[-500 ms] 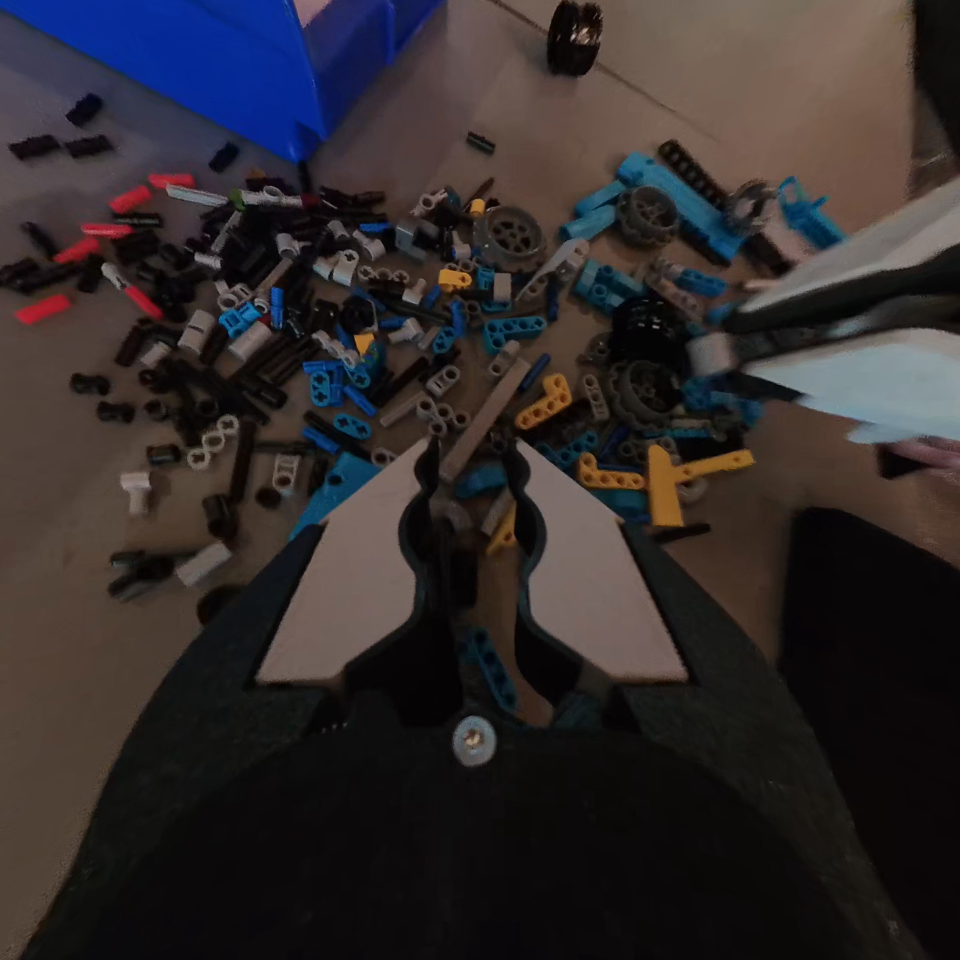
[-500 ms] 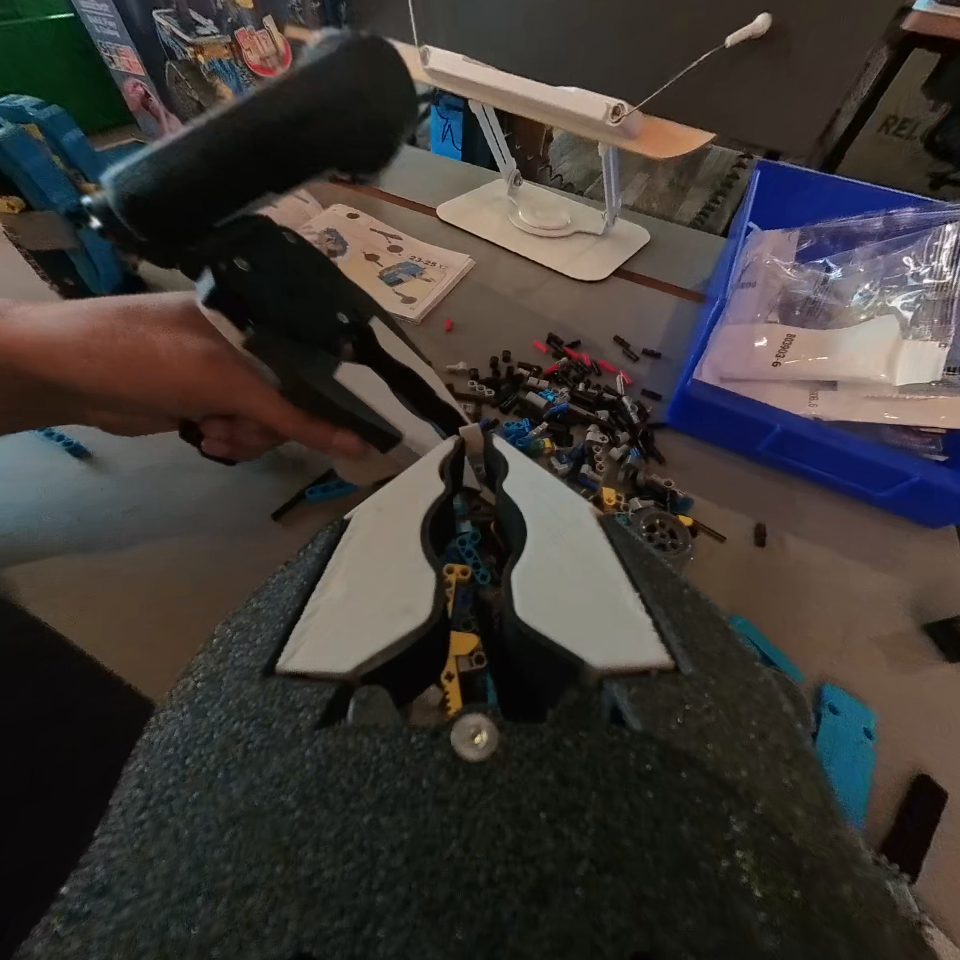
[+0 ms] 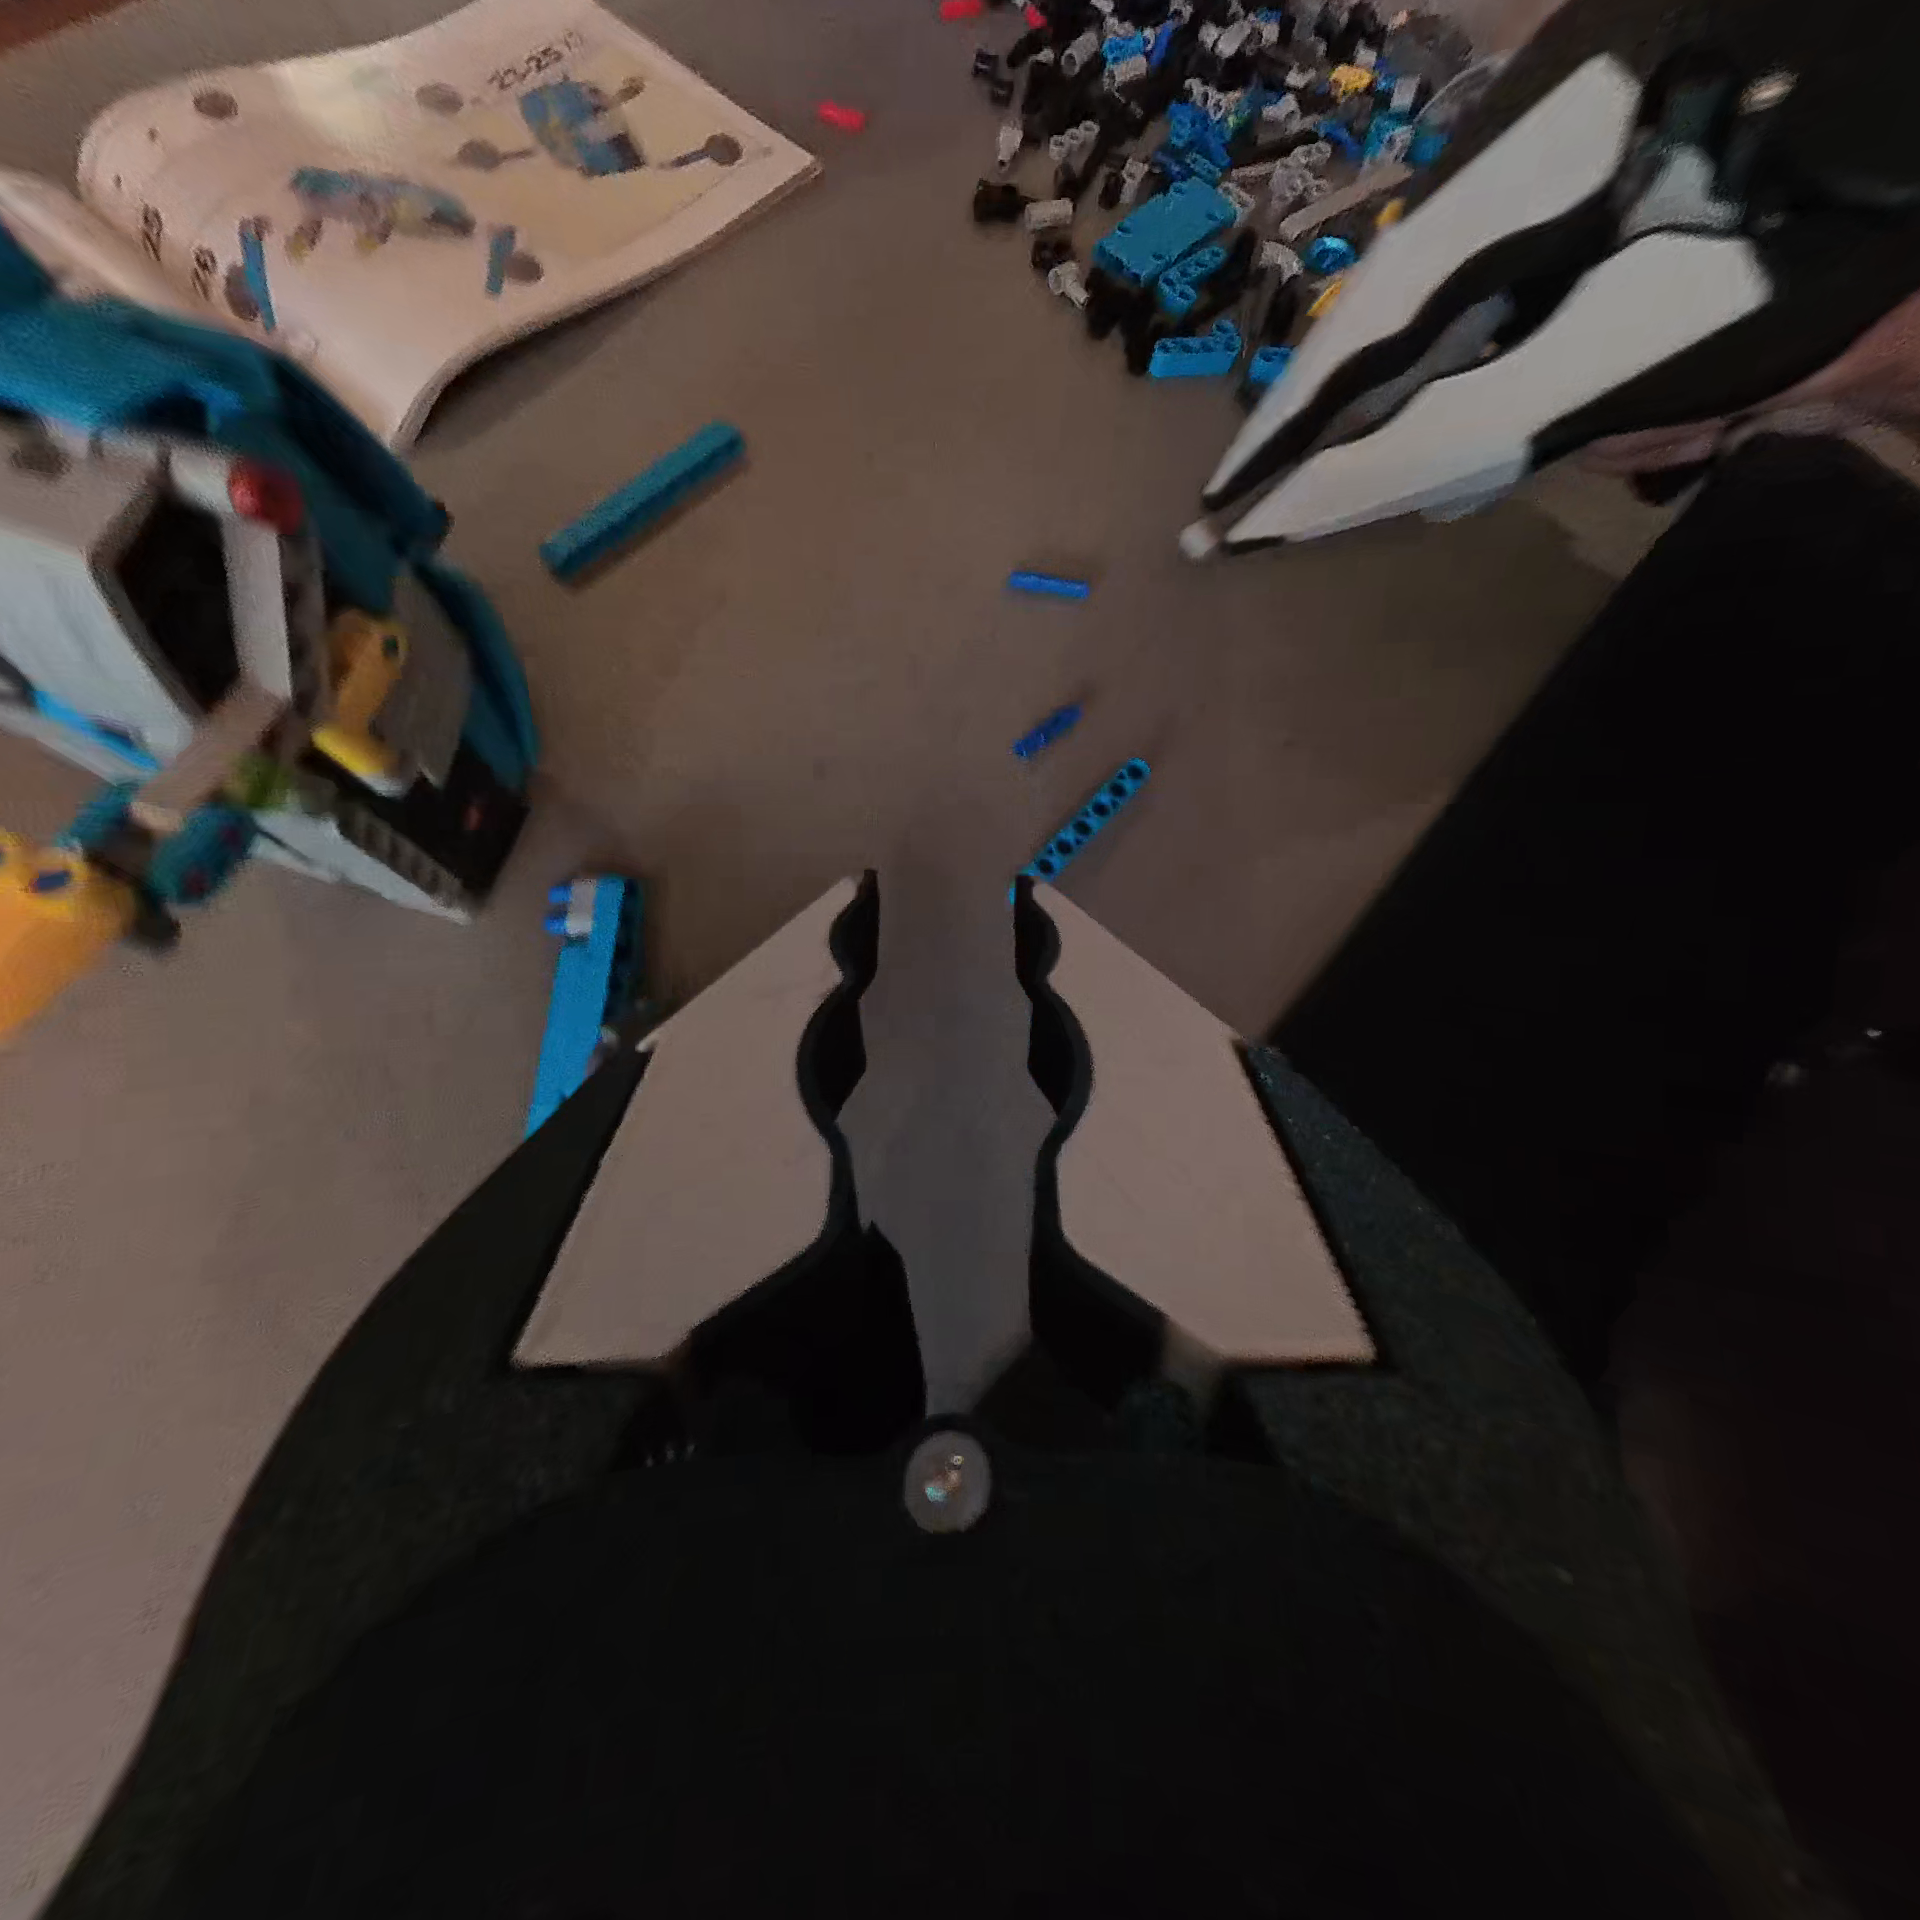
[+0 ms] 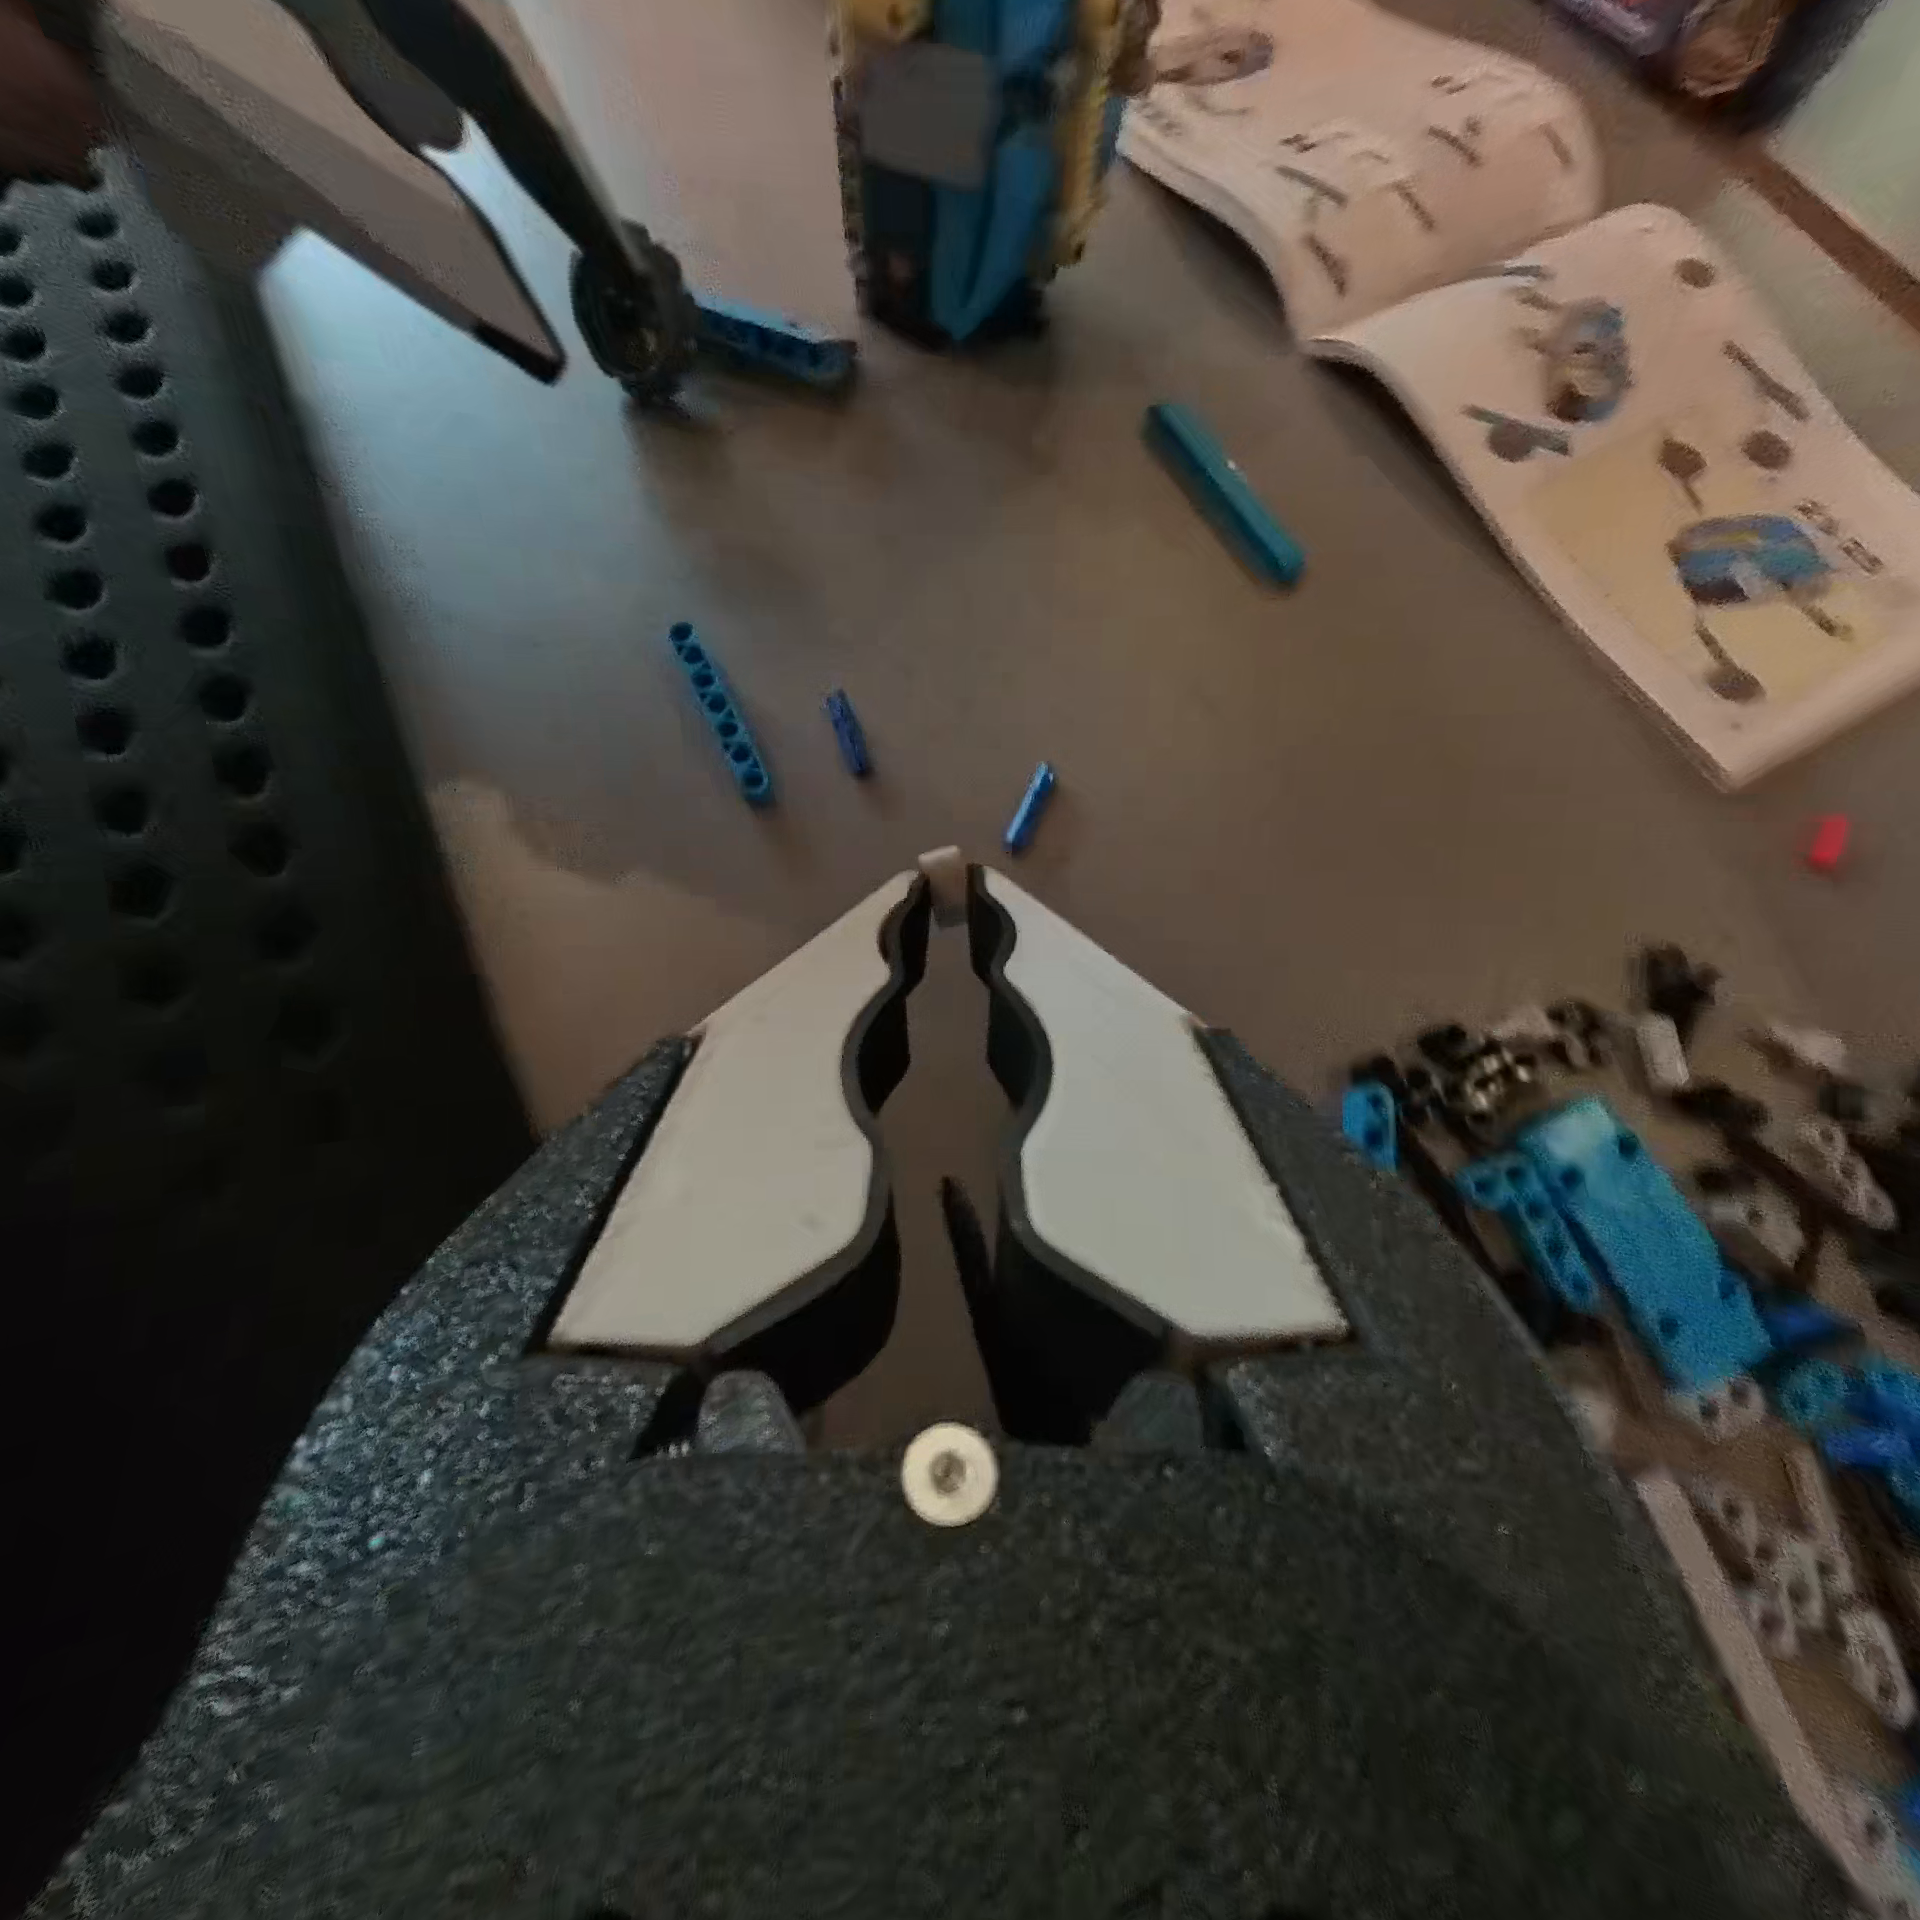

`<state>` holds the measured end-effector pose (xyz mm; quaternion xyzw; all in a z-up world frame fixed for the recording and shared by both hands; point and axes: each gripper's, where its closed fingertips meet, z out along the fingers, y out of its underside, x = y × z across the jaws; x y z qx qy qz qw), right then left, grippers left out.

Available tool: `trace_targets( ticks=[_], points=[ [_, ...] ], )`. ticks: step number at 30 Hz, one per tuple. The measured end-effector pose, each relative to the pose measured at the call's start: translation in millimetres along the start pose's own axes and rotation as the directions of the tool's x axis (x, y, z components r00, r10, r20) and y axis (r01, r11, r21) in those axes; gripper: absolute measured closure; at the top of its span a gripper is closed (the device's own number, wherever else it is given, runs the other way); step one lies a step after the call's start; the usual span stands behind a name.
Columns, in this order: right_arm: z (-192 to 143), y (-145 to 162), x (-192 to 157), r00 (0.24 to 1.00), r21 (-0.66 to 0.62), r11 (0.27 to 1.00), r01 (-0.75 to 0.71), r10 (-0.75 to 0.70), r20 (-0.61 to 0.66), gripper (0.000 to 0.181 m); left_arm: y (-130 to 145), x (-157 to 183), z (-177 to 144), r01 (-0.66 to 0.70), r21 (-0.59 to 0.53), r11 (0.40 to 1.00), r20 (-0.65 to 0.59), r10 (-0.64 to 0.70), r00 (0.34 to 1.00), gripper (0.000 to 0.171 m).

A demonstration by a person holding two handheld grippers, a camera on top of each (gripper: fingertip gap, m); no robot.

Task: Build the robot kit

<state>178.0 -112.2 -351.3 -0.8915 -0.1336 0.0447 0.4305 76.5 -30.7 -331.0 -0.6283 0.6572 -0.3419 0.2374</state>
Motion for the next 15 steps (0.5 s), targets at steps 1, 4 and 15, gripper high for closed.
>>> trace_targets(
  ticks=[1,4,15],
  points=[
    [10,-3,1,1.0,-0.015,1.0,0.016,-0.016,0.004,0.174,5,1,-3,0.022,0.01,1.0,-0.015,-0.022,1.0,0.146],
    [31,-13,10,0.999,-0.05,0.998,0.045,-0.045,-0.002,0.174,11,2,-2,0.02,0.02,1.0,-0.015,-0.02,1.0,0.146],
    [29,-14,2,0.991,-0.136,0.991,-0.016,0.034,0.131,0.177,19,16,24,-0.061,-0.01,0.998,-0.131,0.059,0.99,0.146]
  ],
)
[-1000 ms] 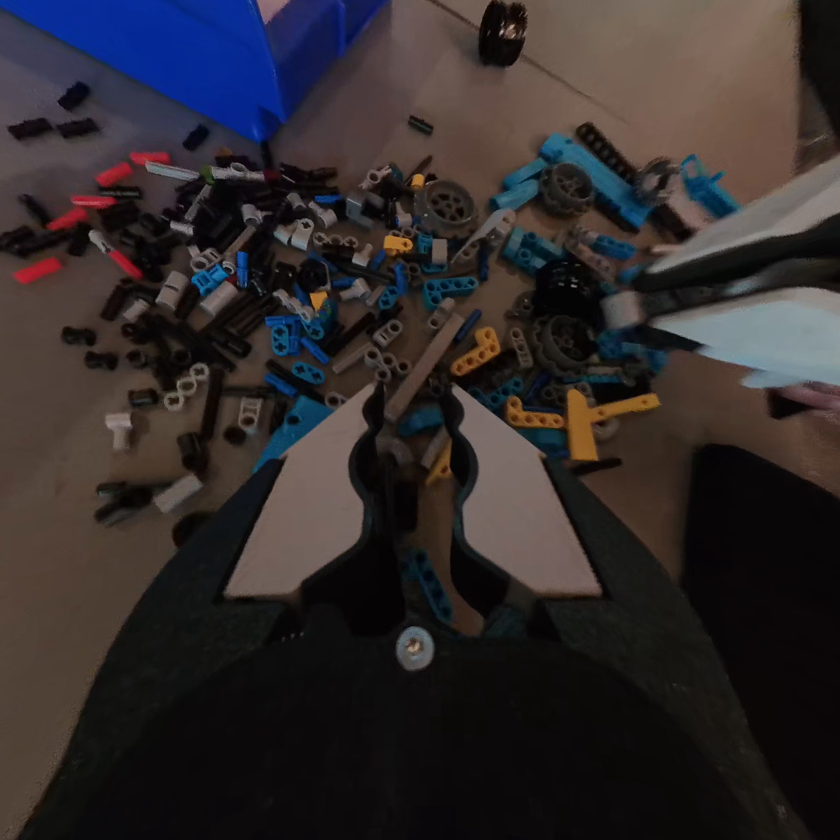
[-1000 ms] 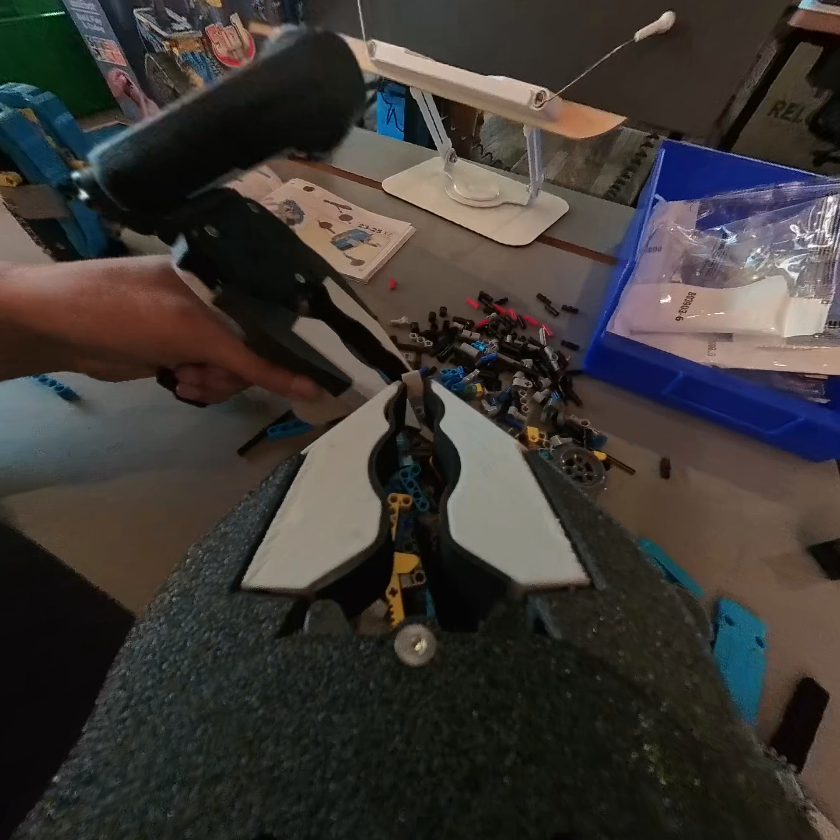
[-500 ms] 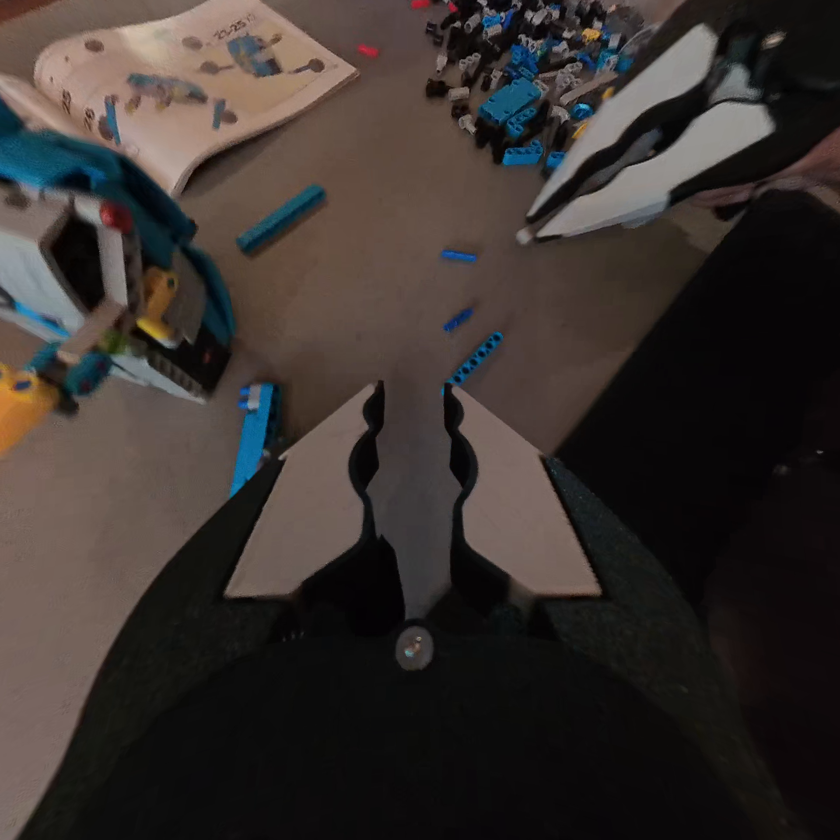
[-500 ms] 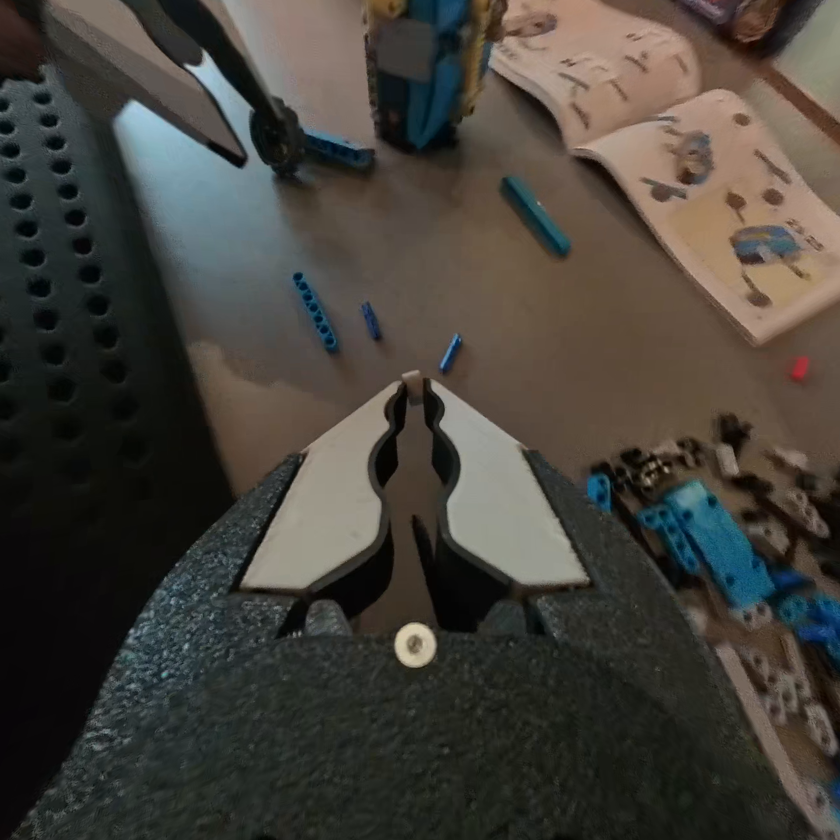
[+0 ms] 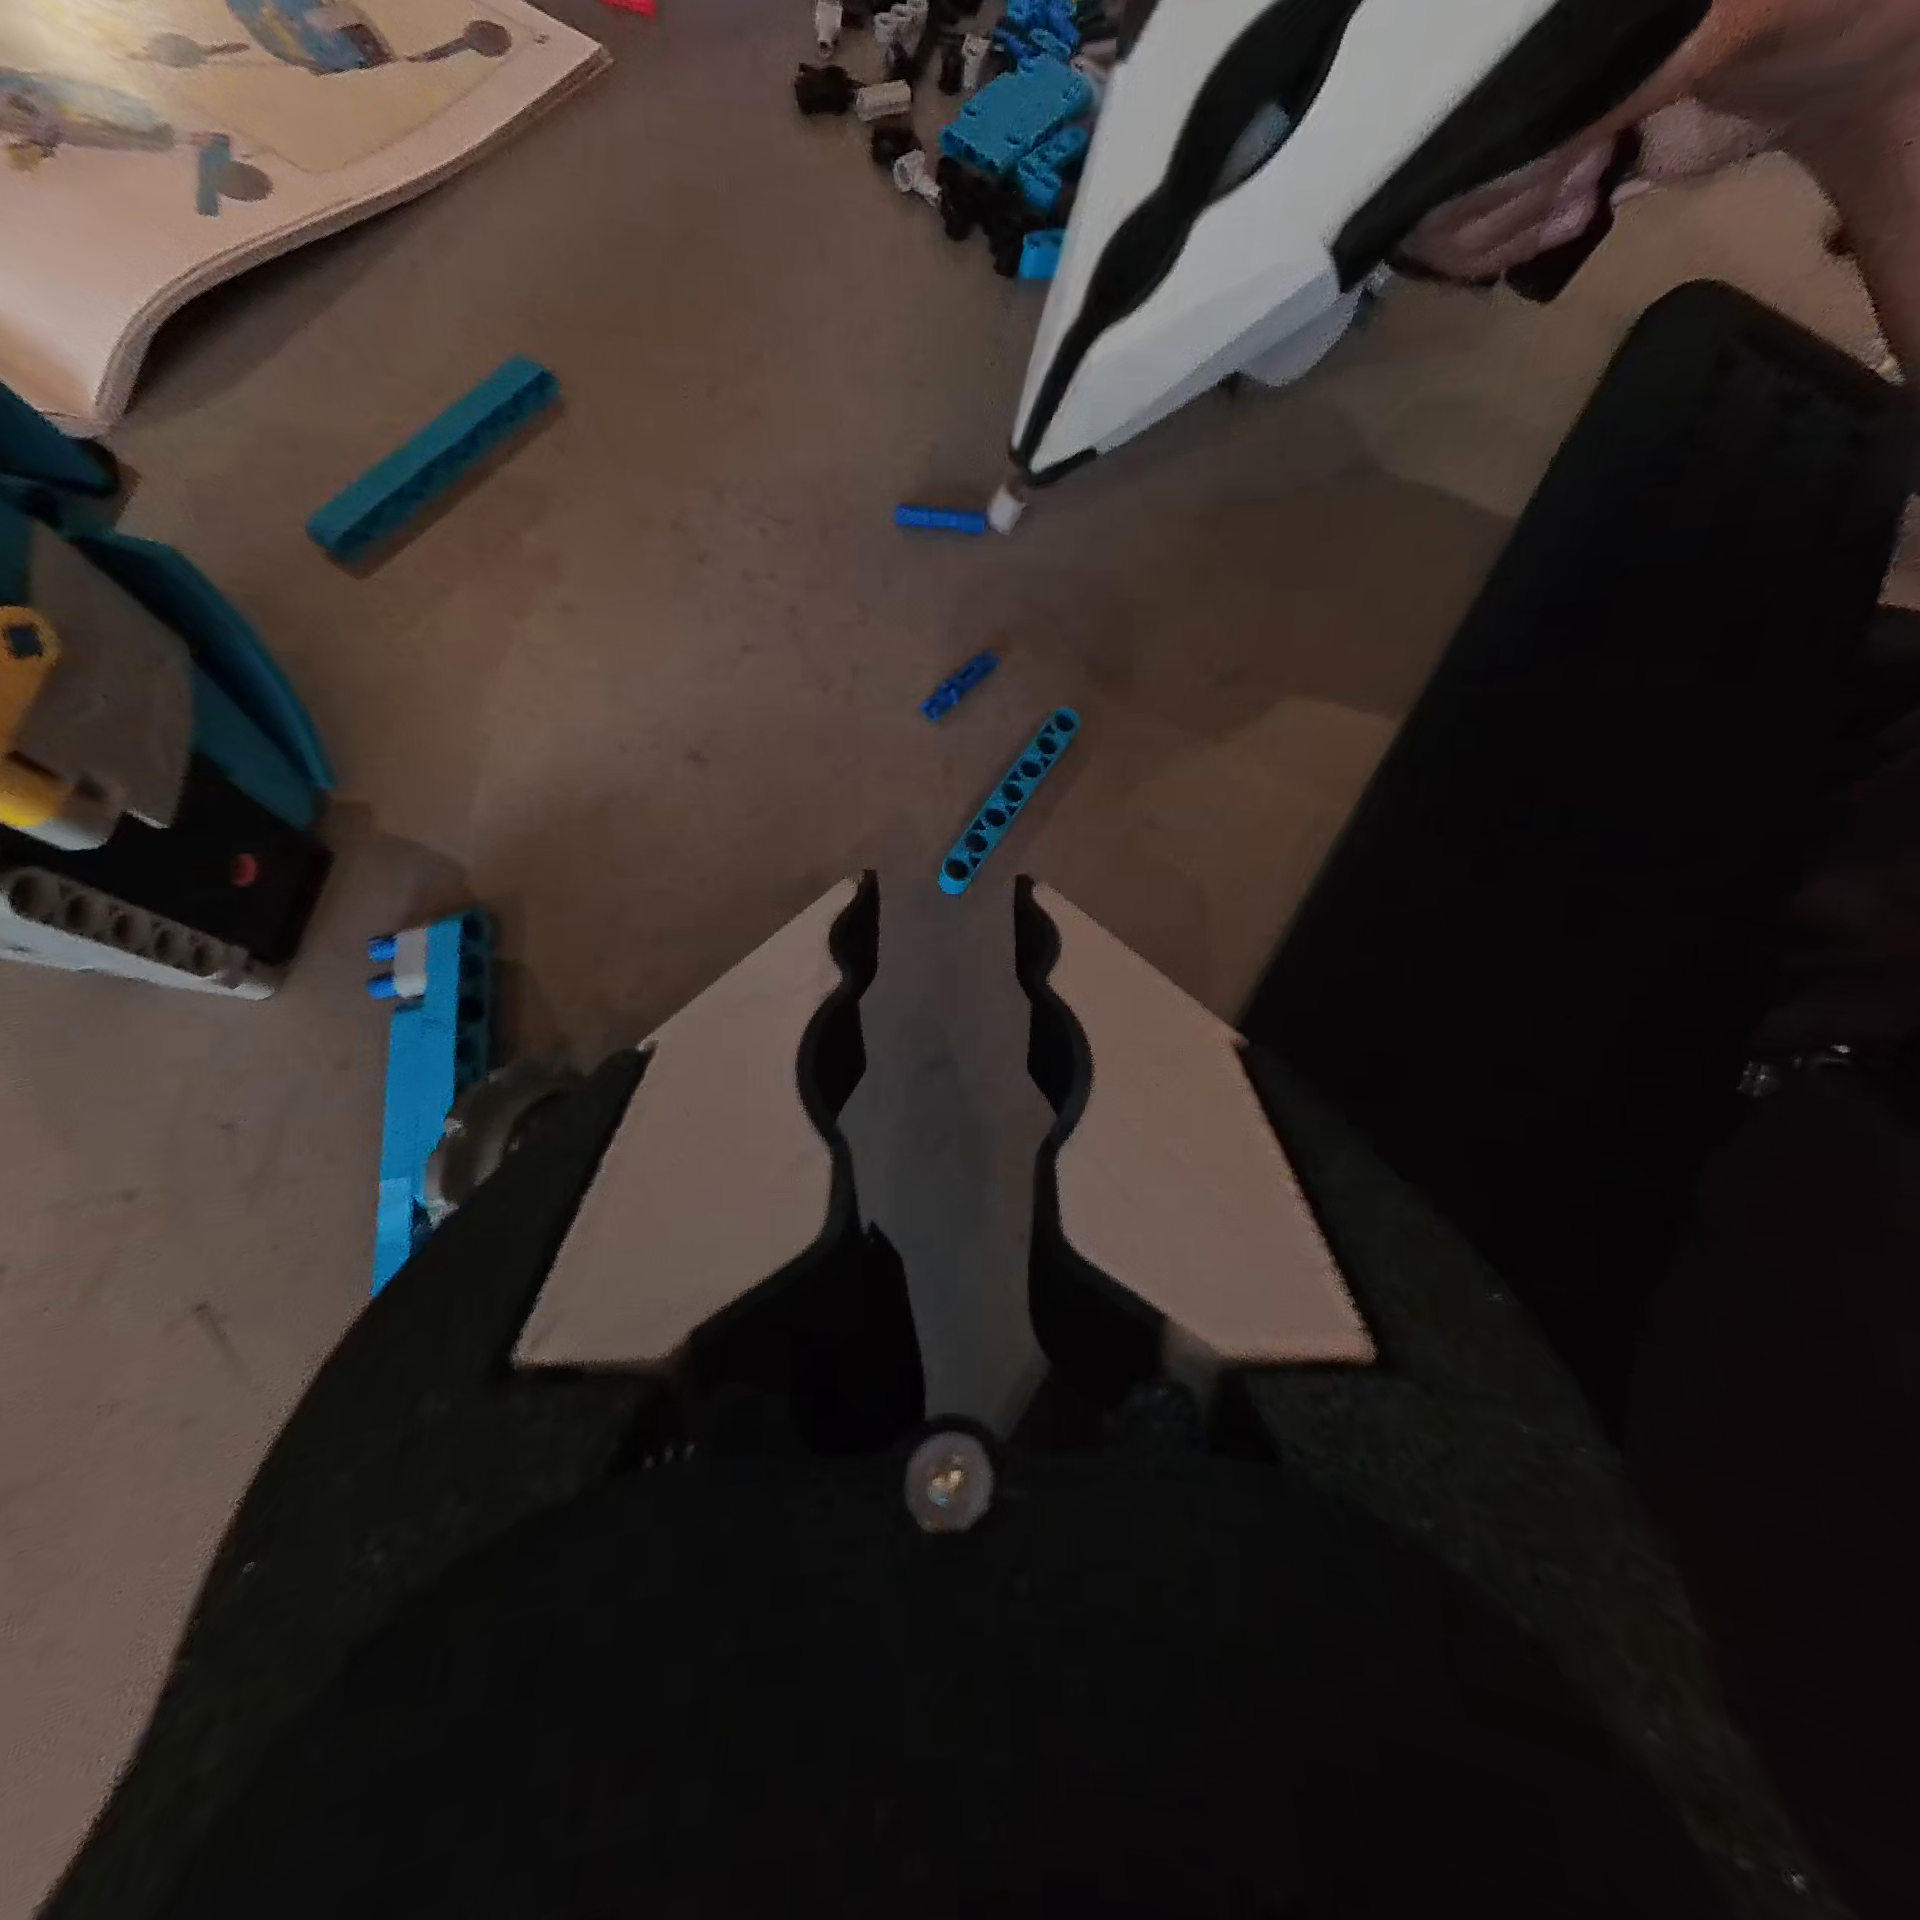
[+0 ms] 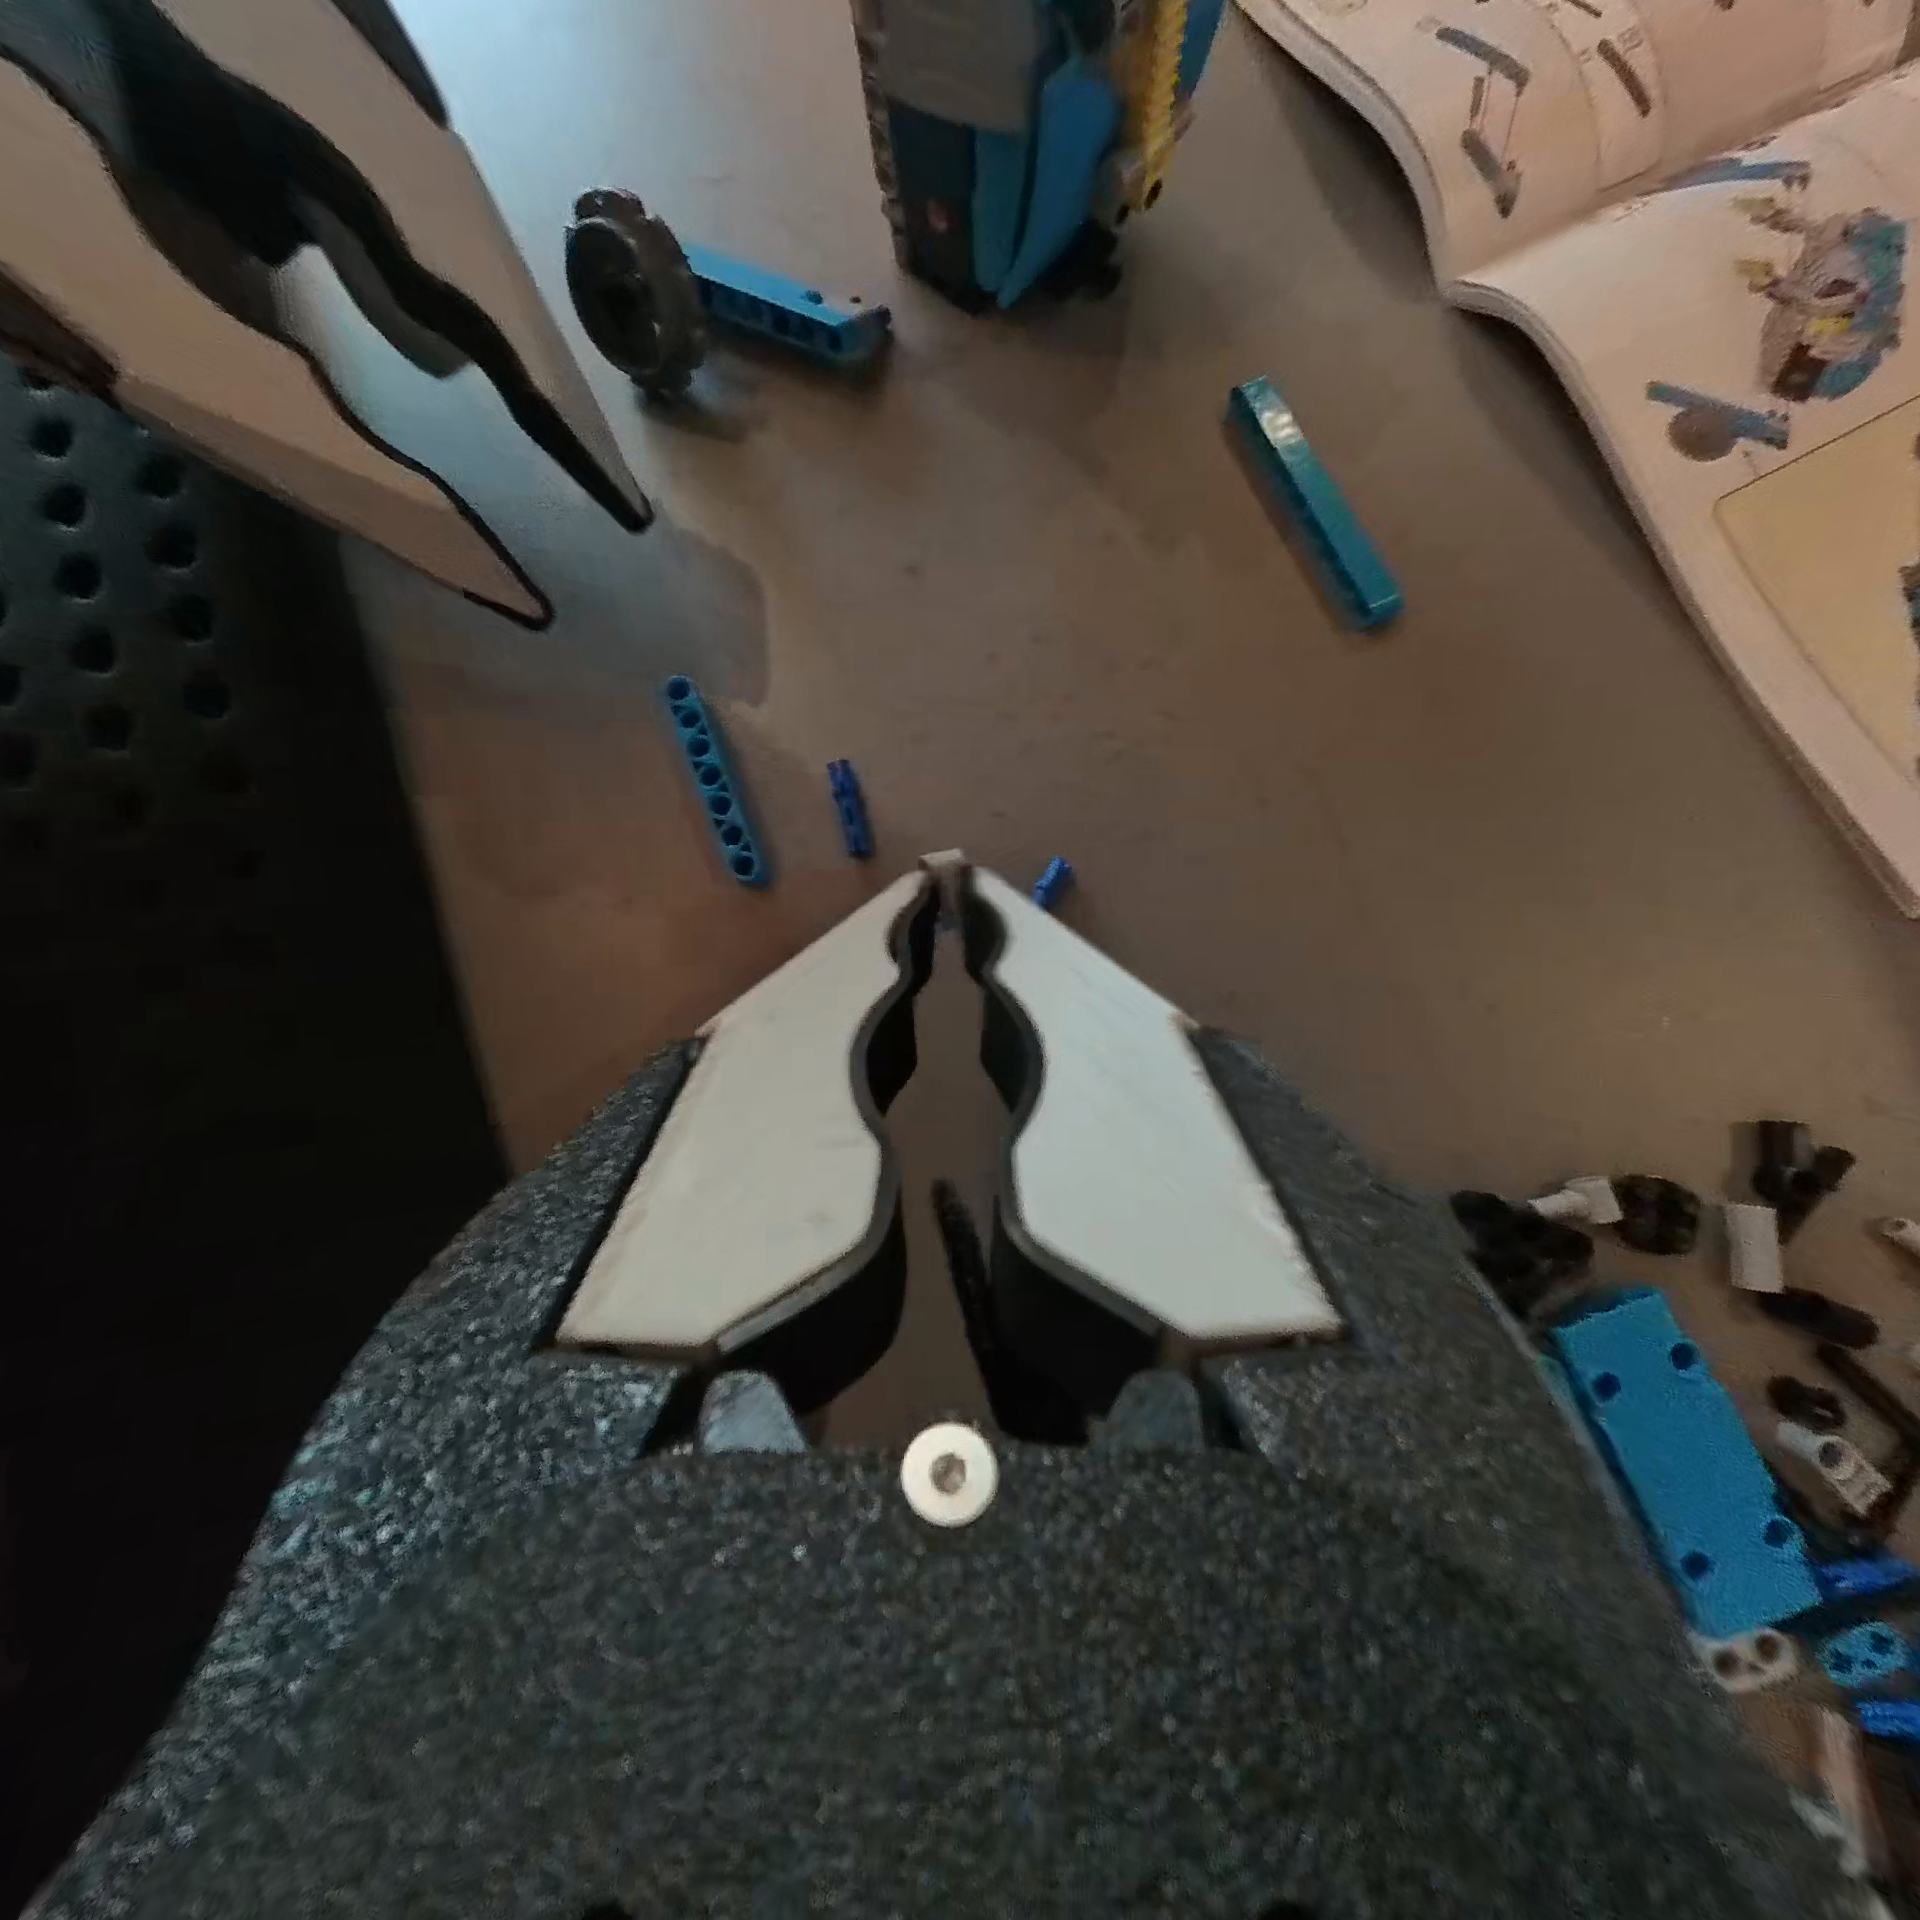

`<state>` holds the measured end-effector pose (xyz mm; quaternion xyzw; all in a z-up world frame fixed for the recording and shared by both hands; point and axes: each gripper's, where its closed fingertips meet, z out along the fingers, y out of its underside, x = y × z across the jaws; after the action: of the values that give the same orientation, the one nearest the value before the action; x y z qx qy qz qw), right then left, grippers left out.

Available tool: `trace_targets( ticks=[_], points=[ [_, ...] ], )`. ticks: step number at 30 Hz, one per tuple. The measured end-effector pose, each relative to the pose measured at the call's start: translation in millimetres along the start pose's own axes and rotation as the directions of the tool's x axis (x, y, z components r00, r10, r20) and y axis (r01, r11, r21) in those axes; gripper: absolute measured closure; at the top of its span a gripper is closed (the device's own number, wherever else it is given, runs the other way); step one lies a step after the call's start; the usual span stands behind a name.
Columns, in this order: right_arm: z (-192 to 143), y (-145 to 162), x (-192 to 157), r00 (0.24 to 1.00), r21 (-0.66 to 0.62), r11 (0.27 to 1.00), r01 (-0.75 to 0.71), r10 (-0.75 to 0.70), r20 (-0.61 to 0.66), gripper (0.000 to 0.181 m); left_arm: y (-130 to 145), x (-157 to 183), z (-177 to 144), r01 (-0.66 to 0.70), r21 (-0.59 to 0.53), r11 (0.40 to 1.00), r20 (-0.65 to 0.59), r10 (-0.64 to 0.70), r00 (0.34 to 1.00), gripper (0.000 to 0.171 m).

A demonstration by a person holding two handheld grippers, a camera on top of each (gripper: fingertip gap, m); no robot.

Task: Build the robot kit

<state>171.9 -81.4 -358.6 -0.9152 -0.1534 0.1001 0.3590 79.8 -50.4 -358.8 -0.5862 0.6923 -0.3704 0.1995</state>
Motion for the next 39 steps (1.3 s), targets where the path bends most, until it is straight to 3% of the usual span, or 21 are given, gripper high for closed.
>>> trace_targets(
  ticks=[5,16,20,25,27,39],
  points=[
    [3,9,-14,0.999,-0.01,0.999,-0.033,0.034,0.038,0.181,-4,0,0,0.001,0.015,1.0,-0.023,0.0,1.0,0.146],
    [-13,25,-6,0.99,0.0,0.99,-0.139,0.139,-0.011,0.178,7,-9,-2,-0.016,-0.043,0.999,0.002,0.017,1.0,0.146],
    [-7,27,-21,0.988,0.002,0.989,-0.147,0.147,0.041,0.17,9,-9,-1,-0.025,-0.056,0.998,-0.011,0.024,1.0,0.146],
    [5,25,-43,0.982,-0.029,0.992,-0.127,0.13,0.136,0.178,10,-8,1,-0.034,-0.072,0.997,-0.007,0.034,0.999,0.146],
    [7,22,-40,0.984,-0.015,0.991,-0.132,0.133,0.12,0.17,10,-8,1,-0.034,-0.073,0.997,-0.003,0.033,0.999,0.146],
    [20,5,-25,0.997,0.022,0.997,-0.072,0.072,0.021,0.17,8,-6,-1,-0.024,-0.064,0.998,0.034,0.027,0.999,0.146]
  ],
)
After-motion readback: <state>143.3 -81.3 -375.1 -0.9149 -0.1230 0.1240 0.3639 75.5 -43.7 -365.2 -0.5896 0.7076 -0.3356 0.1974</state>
